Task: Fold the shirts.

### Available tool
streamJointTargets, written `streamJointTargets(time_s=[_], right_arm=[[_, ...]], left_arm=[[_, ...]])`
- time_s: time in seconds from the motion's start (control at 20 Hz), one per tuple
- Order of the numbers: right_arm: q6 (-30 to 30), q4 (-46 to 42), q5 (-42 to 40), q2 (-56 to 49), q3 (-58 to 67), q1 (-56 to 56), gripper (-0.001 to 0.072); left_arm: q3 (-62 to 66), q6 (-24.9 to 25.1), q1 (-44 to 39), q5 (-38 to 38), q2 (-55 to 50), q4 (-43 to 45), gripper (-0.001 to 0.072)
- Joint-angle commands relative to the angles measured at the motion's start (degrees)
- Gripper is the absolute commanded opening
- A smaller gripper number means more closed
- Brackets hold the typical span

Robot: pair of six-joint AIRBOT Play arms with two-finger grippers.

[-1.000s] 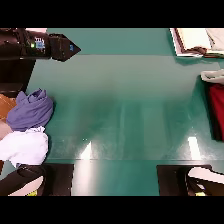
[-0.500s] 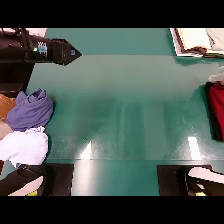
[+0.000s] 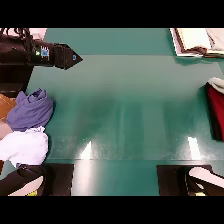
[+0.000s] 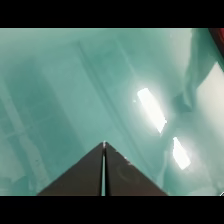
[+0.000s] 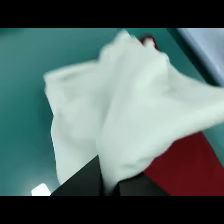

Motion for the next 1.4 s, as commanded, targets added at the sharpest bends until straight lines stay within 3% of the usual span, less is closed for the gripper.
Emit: streamJointTargets(time_s=[0.0,0.05,0.1,0.2,0.25,0.45,0.6,0.7,1.1,1.15,1.25,1.3,1.35], right_arm=[[0.15,-5.29,1.97,4.81,-10.12,-3.74,0.002],[0.15,-6.27,1.84,6.21,-12.92,-5.2,0.0052],[0.17,-6.29,1.66,7.13,-14.97,-6.6,0.017],[0.22,-6.08,0.98,8.87,-18.25,-9.75,0.0496],[0.26,-5.97,0.66,9.49,-18.91,-10.6,0.0582],[0.24,2.49,-2.93,12.57,-18.93,-8.72,0.0593],[0.24,10.23,-4.44,14.6,-18.93,-1.07,0.0593],[0.24,13.9,-4.94,15.8,-18.93,7.21,0.0592],[0.22,13.27,-9.22,16.68,-18.93,42.51,0.0584],[0.22,13.27,-10.32,16.68,-18.93,45.75,0.0489],[0.2,13.29,-11.78,16.68,-18.93,50.49,0.0149],[0.2,13.31,-11.8,16.68,-18.93,52.11,0.0018],[0.2,13.31,-11.8,16.68,-18.93,53.11,0.0017]], left_arm=[[-0.02,1.07,-0.02,-0.15,-0.04,0.0,0.0029],[-0.02,1.31,-0.02,-0.15,-0.04,0.0,0.0029],[-0.02,1.4,-0.02,-0.17,-0.04,-0.02,0.0029],[-0.02,1.4,-0.02,-0.17,-0.04,-0.02,0.0029],[-0.02,1.4,-0.02,-0.2,-0.04,-0.04,0.0029],[-0.02,1.38,-0.02,-0.17,-0.04,-0.04,0.003],[-0.02,1.38,-0.02,0.31,-0.04,-0.02,0.0029],[-0.02,1.4,0.0,0.2,-0.04,0.44,0.003],[-0.02,1.38,-0.02,1.81,-0.04,0.17,0.003],[-0.02,1.38,-0.02,1.81,-0.04,0.17,0.003],[-0.02,1.38,-0.02,1.81,-0.04,0.17,0.003],[-0.02,1.38,-0.02,1.81,-0.04,0.17,0.003],[-0.02,1.38,-0.02,1.81,-0.04,0.17,0.0029]])
